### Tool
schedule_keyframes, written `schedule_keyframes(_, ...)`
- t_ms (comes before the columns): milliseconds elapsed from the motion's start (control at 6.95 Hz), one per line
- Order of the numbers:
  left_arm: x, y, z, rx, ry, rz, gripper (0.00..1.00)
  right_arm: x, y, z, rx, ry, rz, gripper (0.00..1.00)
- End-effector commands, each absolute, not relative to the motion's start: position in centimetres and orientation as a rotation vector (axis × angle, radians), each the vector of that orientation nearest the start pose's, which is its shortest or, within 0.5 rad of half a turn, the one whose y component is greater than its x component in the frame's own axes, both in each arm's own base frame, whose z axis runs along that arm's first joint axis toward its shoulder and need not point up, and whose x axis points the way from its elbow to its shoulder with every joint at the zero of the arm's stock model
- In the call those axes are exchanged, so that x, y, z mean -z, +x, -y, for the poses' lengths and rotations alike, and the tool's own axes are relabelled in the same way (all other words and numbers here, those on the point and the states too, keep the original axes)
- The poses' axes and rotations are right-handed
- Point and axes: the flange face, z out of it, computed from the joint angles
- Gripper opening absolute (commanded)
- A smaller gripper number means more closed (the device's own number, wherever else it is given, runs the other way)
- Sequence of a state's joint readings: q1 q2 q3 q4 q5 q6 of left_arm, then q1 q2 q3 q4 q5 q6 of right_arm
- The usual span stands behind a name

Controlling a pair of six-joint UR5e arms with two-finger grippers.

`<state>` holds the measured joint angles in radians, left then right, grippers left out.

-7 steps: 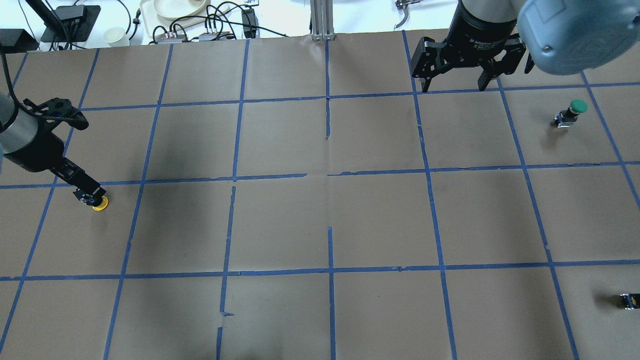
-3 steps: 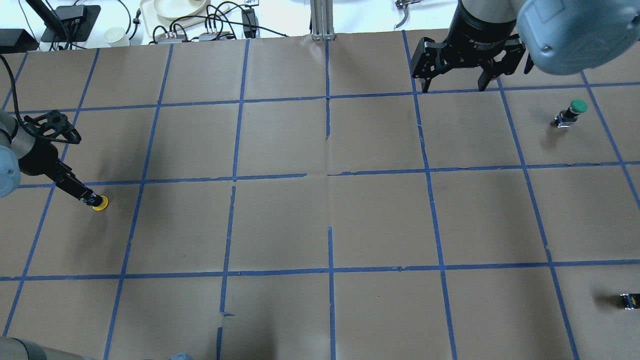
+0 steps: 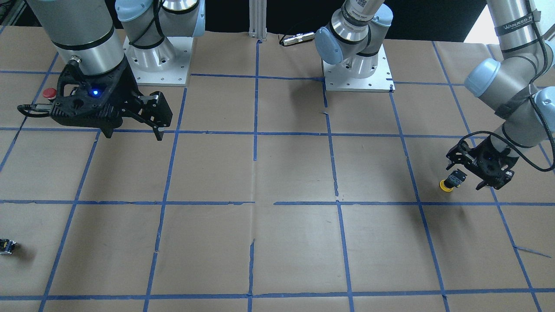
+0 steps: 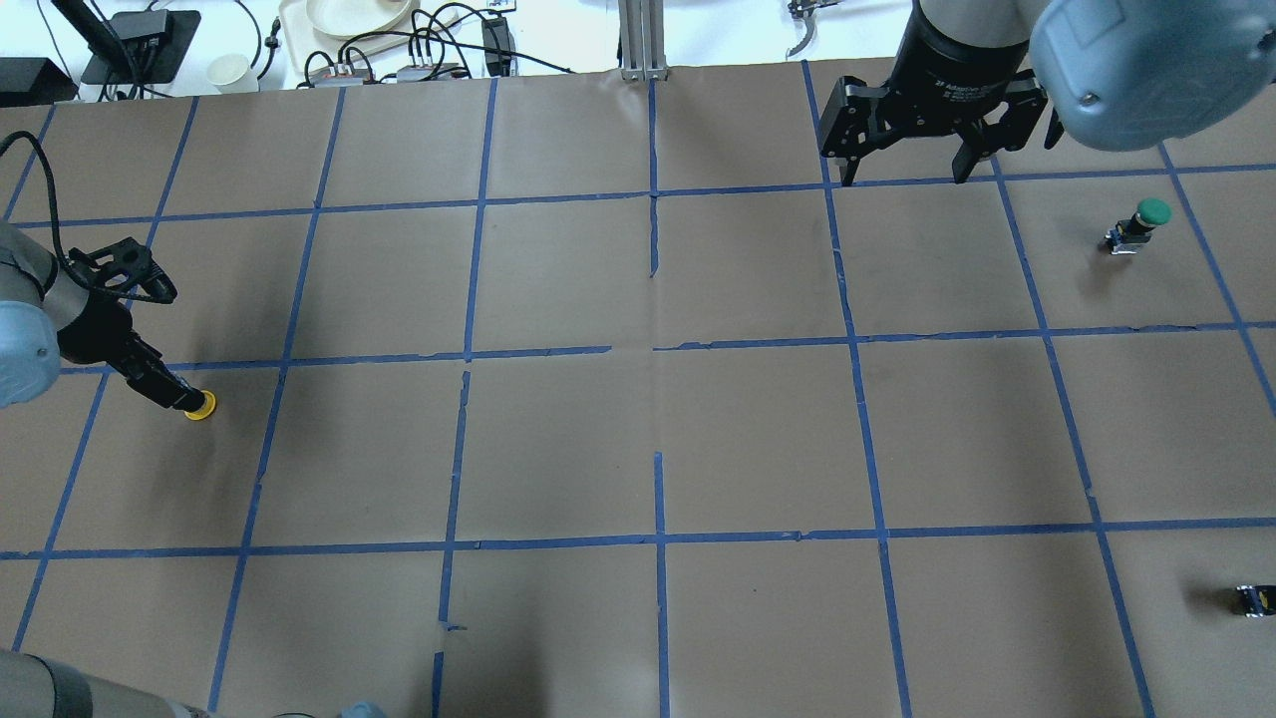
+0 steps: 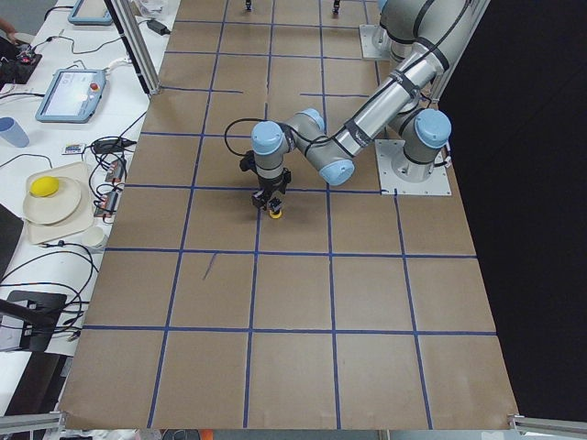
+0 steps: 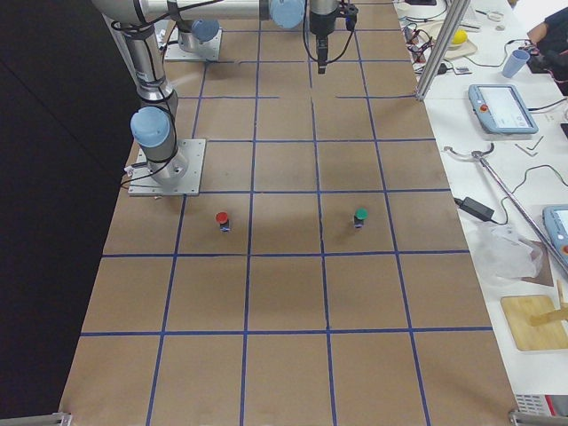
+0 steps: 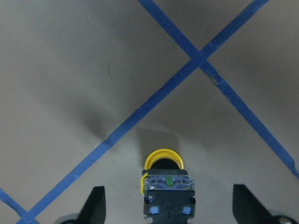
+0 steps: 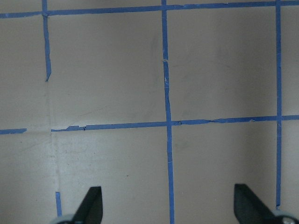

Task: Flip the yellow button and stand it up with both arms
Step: 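Close the left gripper on the yellow button's base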

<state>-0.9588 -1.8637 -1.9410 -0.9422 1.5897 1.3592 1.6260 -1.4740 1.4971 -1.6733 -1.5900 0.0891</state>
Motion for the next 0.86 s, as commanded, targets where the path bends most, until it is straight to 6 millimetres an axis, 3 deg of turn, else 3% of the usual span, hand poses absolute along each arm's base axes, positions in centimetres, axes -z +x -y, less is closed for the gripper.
schedule_keyframes(0,-21.8,19.7,50.6,-0.093,1.164,-2.938,0.58,-48.4,16.1,53.2,0.123,0.054,-3.153,1.00)
schedule_keyframes(144,-21.8,19.9,50.5,-0.127,1.158,-2.921,0.33,-48.4,16.1,53.2,0.123,0.054,-3.153,1.00)
schedule_keyframes(432,-23.1,20.3,50.9,-0.126,1.152,-2.902,0.03,-48.3,16.0,53.3,0.120,0.057,-3.152,1.00)
schedule_keyframes(576,-24.2,19.2,51.2,-0.101,1.167,-2.902,0.02,-48.3,16.1,53.2,0.120,0.056,-3.149,1.00)
schedule_keyframes(720,-27.2,17.5,51.0,-0.034,1.181,-3.005,0.02,-48.1,16.1,53.1,0.113,0.056,-3.149,1.00)
